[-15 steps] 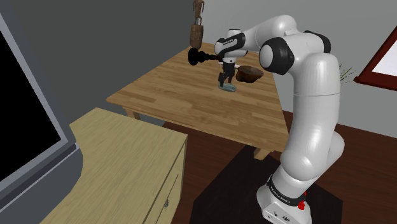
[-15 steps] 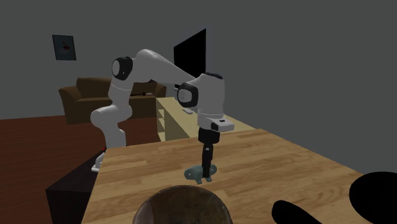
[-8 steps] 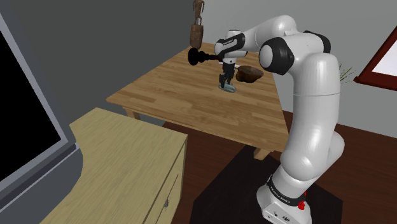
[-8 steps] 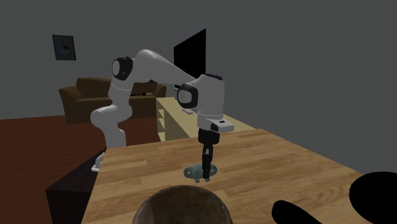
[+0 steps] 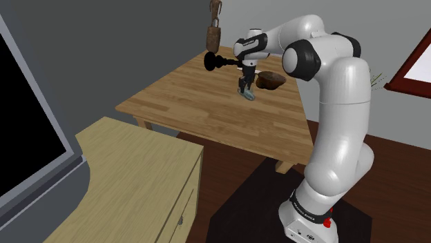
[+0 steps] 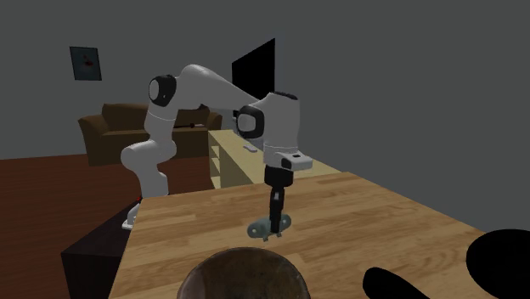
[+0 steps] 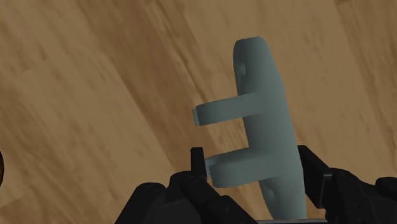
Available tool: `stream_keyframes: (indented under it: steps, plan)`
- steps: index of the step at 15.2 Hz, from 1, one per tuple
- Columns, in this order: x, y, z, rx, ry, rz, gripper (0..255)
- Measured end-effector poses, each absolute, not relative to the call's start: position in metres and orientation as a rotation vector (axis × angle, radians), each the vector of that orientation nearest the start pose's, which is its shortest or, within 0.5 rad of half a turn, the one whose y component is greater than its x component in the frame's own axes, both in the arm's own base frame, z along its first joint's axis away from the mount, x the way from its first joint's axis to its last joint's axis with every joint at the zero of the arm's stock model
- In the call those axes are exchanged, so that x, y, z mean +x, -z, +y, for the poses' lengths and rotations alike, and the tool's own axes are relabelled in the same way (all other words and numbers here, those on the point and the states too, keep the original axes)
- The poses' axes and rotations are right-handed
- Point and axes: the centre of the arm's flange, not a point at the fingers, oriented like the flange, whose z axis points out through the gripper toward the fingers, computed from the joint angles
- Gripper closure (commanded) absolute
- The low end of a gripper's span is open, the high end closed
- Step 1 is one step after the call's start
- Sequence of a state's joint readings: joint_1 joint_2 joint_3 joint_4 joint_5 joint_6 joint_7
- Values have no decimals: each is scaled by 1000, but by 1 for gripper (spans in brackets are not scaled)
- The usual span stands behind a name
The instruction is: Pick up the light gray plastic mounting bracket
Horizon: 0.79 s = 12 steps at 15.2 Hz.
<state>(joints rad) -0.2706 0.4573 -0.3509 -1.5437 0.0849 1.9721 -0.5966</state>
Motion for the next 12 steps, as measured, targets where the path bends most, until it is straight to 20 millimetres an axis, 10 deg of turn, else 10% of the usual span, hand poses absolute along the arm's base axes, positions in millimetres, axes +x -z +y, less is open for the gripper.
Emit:
stream_keyframes:
  steps: [12]
  plan:
    - [576, -461, -364, -3201, -69, 40, 255]
